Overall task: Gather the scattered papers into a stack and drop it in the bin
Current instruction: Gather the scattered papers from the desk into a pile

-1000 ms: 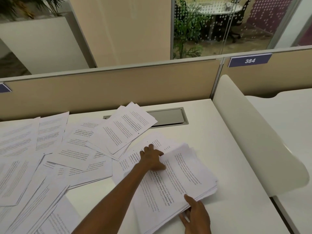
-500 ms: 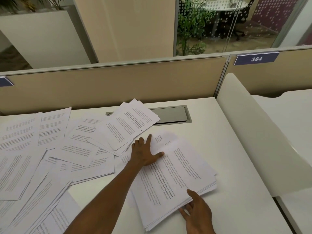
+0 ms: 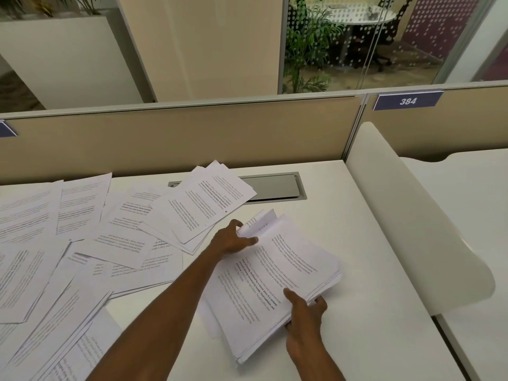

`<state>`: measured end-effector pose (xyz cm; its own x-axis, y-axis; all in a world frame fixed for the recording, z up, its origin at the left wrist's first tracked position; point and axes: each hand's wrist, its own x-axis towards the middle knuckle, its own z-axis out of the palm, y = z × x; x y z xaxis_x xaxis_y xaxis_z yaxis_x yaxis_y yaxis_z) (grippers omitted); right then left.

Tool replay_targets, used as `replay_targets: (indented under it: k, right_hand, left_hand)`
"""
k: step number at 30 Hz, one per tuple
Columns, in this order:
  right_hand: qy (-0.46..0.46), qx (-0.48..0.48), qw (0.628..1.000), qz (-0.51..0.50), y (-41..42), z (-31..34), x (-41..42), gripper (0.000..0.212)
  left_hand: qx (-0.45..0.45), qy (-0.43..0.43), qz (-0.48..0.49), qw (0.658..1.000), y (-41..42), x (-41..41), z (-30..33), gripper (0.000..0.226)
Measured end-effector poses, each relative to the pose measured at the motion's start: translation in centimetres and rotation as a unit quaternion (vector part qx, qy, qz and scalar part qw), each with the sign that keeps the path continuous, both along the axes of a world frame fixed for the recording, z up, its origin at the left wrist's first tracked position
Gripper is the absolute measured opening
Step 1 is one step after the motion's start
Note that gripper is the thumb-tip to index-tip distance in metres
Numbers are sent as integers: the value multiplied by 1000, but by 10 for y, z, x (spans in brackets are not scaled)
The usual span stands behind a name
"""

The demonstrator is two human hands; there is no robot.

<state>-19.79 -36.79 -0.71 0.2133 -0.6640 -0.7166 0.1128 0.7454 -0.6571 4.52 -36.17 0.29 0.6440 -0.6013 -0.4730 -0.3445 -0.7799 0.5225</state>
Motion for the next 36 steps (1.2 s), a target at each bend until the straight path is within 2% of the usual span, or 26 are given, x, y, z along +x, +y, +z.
replay_targets:
  k: [4,6,8,11,14,16,19,22,25,27,29,30,32,34,36]
  right_hand:
    - [47,-86,995,7,-4,-8,-3,67]
    - [44,-135,989,29,-13,-12,-13,72]
    - [28,-165,985,42,-26,-15,-28,71]
    - [-43,-148,987,43,-45,-20,-52,63]
    - [-105,-128,984,61,-60,-23,-67,61]
    - [-113,-121,981,102,-68,-24,-69,60]
    - [15,-163,973,163,-62,-24,-54,52]
    - [168,-210,949,166,-43,-23,-32,48]
    - [243,-254,921,169,-27,-20,-18,51]
    - [281,-303,888,203,-19,-21,-13,57]
    - [312,-352,850,239,-14,-22,-11,67]
    - [315,-358,844,246,-14,-22,-10,72]
    - [295,-341,861,235,-21,-19,-12,82]
    - [253,-304,899,189,-36,-14,-18,94]
    - [140,-232,949,163,-51,2,-26,102]
  left_hand:
    - [22,43,54,997,3,0,2,65]
    - [32,28,55,998,10,1,2,58]
    - [39,11,51,998,20,2,1,64]
    - [1,60,84,995,36,-3,-4,72]
    - [-34,94,98,990,48,-14,-13,52]
    - [-82,115,125,982,55,-22,-20,40]
    - [-145,167,151,963,62,-30,-23,49]
    - [-175,248,192,933,65,-38,-19,64]
    - [-200,346,152,904,77,-46,-17,79]
    - [-194,349,119,909,85,-52,-18,74]
    - [-196,314,115,922,89,-61,-16,71]
    - [-212,298,117,923,90,-66,-13,71]
    - [-261,294,120,912,95,-72,-6,69]
    - [-318,310,106,890,104,-77,6,69]
    - [-358,317,89,874,115,-80,19,68]
